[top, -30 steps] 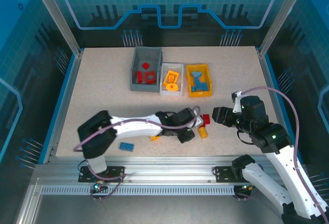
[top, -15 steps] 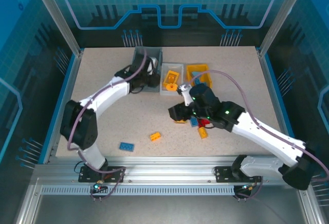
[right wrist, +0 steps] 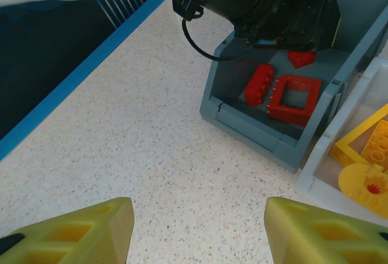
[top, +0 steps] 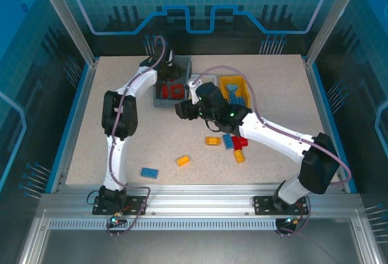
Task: Sort the legos into containers by color
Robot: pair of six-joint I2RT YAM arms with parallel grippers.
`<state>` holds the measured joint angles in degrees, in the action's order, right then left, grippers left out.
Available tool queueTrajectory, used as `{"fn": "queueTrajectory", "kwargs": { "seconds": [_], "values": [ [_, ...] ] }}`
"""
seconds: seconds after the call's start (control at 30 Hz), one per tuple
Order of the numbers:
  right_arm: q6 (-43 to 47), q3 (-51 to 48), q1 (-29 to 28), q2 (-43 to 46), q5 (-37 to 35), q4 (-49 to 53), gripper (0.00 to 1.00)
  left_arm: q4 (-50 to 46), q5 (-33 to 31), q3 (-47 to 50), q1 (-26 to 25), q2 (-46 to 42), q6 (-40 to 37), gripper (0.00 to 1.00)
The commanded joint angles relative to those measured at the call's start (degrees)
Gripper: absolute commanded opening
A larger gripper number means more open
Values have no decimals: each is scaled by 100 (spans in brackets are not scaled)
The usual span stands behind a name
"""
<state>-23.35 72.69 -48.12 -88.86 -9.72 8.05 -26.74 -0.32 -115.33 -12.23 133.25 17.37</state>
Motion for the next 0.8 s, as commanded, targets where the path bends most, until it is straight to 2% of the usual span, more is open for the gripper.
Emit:
{"fn": "queueTrajectory", "kwargs": {
  "seconds": [0.0, 0.17, 0.23, 0.33, 0.57, 0.77],
  "values": [
    [-115, 196, 110, -53, -137, -287, 60, -178, 293, -496, 23, 310, 178, 31],
    [-168, 81, 139, -10, -116, -198, 60, -229, 285, -666, 45, 518, 250, 45],
    [-192, 23, 148, 17, -111, -186, 60, -241, 319, -635, 45, 445, 224, 52],
    [-209, -39, 140, 64, -94, -181, 60, -147, 318, -410, 45, 180, 206, 57],
    [-28, -216, 131, 195, -28, 126, 59, 135, 417, 274, 25, -729, 332, 59],
    [1010, -834, 10, 299, 686, 574, 63, 361, 439, 1417, 6, -1996, 680, 60]
  ]
}}
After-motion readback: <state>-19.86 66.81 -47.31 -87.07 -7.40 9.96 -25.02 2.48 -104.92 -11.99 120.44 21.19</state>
